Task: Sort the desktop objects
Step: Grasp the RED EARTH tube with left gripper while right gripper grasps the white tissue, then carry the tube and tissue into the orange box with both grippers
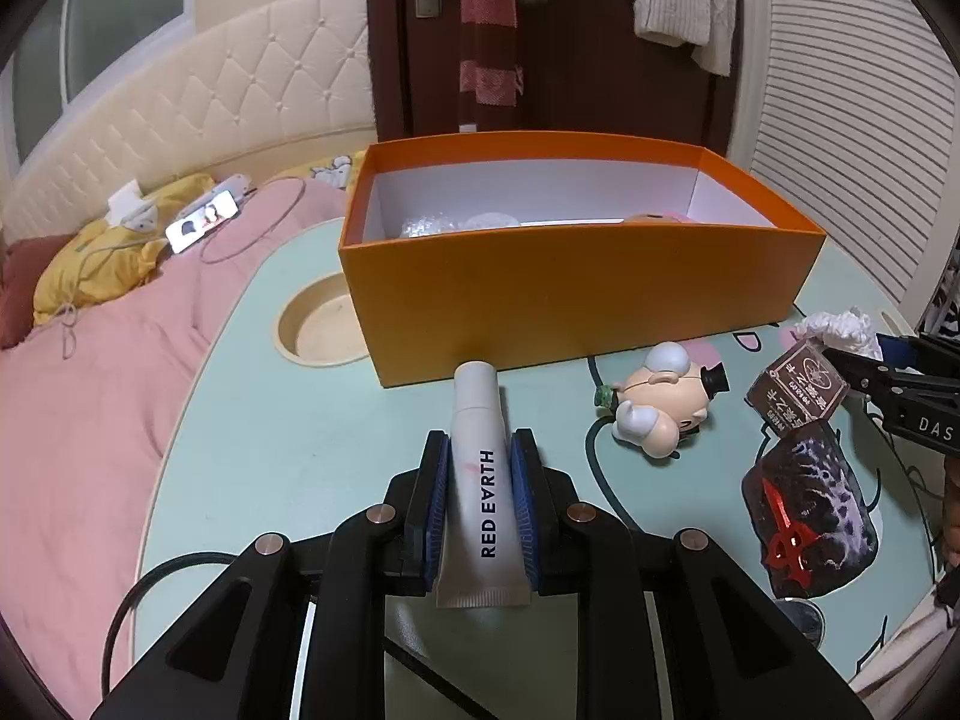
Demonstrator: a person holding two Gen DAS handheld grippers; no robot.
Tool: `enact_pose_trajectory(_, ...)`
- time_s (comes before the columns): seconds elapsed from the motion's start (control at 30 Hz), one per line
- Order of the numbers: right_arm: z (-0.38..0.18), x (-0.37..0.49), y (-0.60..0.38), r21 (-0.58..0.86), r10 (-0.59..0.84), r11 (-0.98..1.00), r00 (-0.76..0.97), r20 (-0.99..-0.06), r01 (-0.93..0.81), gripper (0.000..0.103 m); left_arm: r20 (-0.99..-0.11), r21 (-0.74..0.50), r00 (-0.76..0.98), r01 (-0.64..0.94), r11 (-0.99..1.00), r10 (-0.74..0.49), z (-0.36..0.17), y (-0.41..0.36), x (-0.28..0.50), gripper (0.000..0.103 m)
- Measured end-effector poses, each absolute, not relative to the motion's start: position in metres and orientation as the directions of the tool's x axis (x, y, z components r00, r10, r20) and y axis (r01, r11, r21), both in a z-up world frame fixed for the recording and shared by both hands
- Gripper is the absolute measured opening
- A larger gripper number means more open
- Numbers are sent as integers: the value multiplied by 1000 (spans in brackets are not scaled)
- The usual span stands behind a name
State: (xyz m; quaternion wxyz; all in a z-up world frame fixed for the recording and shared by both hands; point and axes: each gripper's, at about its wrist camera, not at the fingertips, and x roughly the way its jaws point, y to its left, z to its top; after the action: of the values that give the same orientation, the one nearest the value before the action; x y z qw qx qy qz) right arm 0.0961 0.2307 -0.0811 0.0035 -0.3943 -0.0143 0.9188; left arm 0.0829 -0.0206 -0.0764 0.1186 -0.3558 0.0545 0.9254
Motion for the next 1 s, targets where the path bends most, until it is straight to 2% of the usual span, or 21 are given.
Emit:
enact_pose_trajectory(0.27, -81, 95, 228, -22, 4, -1000, -685, -729, 18, 57, -670, 21, -725, -236, -971, 162, -77, -22, 83, 19)
enact_pose_trajectory(0.3, -80, 95, 229, -21, 5, -1000, -686, -728, 15, 55, -670, 22, -725, -236, -972, 161, -77, -22, 83, 19)
enact_pose_trajectory(0.33, -80, 96, 229, -20, 7, -1000, -688, -726, 10, 46, -670, 23, -725, -236, -972, 160, -77, -22, 83, 19)
enact_pose_trajectory(0.43, -78, 98, 232, -1, 0, -1000, -695, -719, 1, 31, -666, 10, -726, -237, -971, 171, -76, -24, 84, 19)
enact_pose_trajectory(0.5, -78, 98, 235, 35, -32, -999, -699, -715, 9, 26, -662, -6, -727, -240, -971, 184, -74, -26, 86, 19)
enact_pose_trajectory(0.63, -74, 100, 239, 77, -69, -997, -711, -700, 21, 22, -637, -30, -740, -253, -967, 214, -67, -28, 90, 19)
enact_pose_trajectory(1.0, -46, 111, 221, 67, -111, -994, -756, -645, 89, 21, -606, -100, -744, -279, -955, 281, -47, -31, 94, 18)
